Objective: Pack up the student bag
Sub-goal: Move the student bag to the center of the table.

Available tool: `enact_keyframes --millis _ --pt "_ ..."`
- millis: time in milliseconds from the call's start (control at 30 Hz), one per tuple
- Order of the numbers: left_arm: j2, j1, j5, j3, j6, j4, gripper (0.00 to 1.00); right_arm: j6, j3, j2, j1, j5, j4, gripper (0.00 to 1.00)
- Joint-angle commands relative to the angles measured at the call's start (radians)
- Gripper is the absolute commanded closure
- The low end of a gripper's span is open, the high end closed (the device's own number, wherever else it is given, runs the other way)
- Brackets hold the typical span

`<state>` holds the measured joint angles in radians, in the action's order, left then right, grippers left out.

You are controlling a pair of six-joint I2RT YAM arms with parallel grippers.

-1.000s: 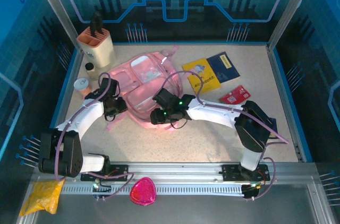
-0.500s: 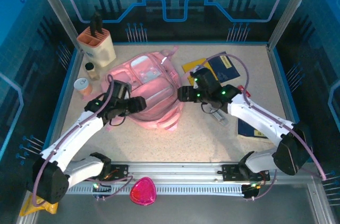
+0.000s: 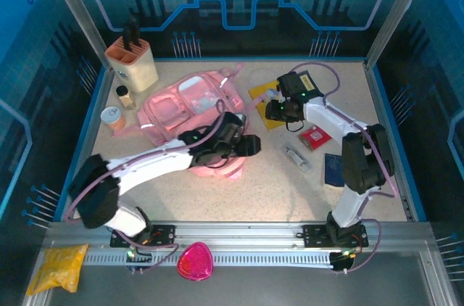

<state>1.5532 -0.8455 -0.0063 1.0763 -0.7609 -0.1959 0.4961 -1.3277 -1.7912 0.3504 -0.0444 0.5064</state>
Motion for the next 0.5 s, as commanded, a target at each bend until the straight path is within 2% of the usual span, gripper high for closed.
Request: enact_keyframes --millis 0,100,200,267,467 --pt "0.104 -0.025 0.013 0.076 0.013 0.105 0.40 0.007 -0.062 -0.074 -0.016 0.055 0.007 0.56" --pt "0.177 -0.023 -0.004 0.107 0.022 0.143 0.40 0.008 -0.109 -0.135 -0.018 0.070 0.020 0.58" --pt "0.224 -0.012 -0.078 0.164 0.061 0.033 0.40 0.001 -0.187 -0.204 -0.023 0.087 0.047 0.58" --pt "0.232 0.000 -0.117 0.149 0.067 0.019 0.40 -0.001 -0.238 -0.253 -0.028 0.089 0.075 0.59" --pt "0.212 0.036 -0.113 0.048 0.037 0.017 0.40 0.004 -0.262 -0.307 -0.038 0.101 0.056 0.58"
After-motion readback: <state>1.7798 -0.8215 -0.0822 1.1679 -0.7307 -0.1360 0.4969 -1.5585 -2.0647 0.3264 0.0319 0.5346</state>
